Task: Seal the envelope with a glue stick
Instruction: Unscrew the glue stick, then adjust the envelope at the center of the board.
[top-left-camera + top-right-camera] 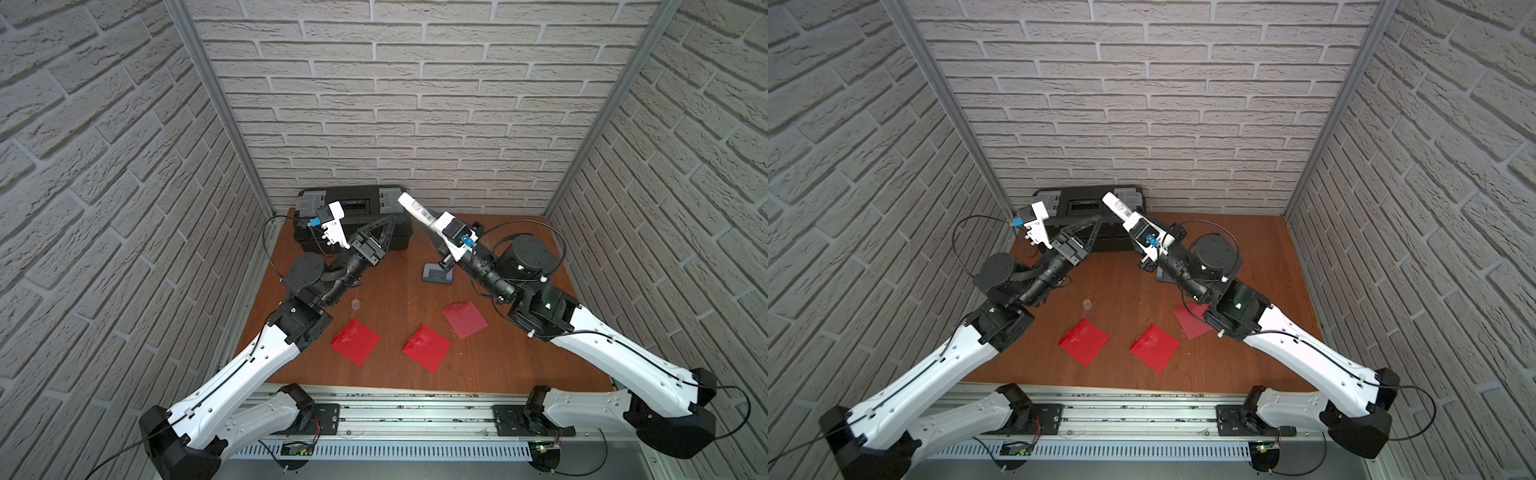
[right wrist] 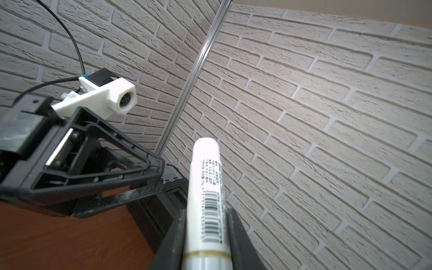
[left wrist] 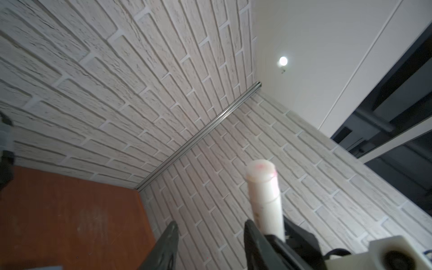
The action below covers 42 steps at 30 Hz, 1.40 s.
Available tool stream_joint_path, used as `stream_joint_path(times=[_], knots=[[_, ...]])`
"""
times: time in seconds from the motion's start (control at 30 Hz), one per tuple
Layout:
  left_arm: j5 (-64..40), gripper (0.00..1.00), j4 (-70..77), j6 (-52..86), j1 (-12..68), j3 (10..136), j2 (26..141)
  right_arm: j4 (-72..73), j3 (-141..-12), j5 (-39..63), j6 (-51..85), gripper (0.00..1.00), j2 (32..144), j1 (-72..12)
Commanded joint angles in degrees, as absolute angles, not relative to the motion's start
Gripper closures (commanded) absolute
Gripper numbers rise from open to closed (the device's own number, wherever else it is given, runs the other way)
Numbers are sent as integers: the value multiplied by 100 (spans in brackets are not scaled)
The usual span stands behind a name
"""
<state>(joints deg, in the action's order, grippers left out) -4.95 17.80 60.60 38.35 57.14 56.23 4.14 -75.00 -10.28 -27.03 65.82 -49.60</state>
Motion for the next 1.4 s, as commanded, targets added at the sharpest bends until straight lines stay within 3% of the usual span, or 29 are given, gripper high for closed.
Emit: stream_joint_path(times=[0.0,0.27,0.47,0.57,0.77,0.93,1.1,1.37], knots=[[-1012,52,-161,4887,3606,6114,5555,-222,-7328,-1282,-1870,97,6173,-4957],[-309,51,-3954,2570,3384,7189,5971,-1469,-6686,-1344,-1329,97,5316,-4955],[1521,46,-5815,3106,3375,7228,6642,-1697,-6217,-1449,-1060,97,4804,-4952],[1757,31,-5671,3644,3359,6525,6476,-1714,-6070,-1430,-950,97,4678,-4954],[1406,16,-4866,4403,3124,5060,5956,-1717,-5960,-1494,-864,97,4623,-4961],[1225,11,-4129,4355,2811,4345,6030,-1641,-5915,-1516,-814,97,4655,-4953],[376,9,-3093,4071,2355,3900,6411,-1652,-5932,-1499,-748,97,4728,-4956],[-41,9,-2841,4058,2167,3727,7224,-1722,-5906,-1571,-731,97,4726,-4957]])
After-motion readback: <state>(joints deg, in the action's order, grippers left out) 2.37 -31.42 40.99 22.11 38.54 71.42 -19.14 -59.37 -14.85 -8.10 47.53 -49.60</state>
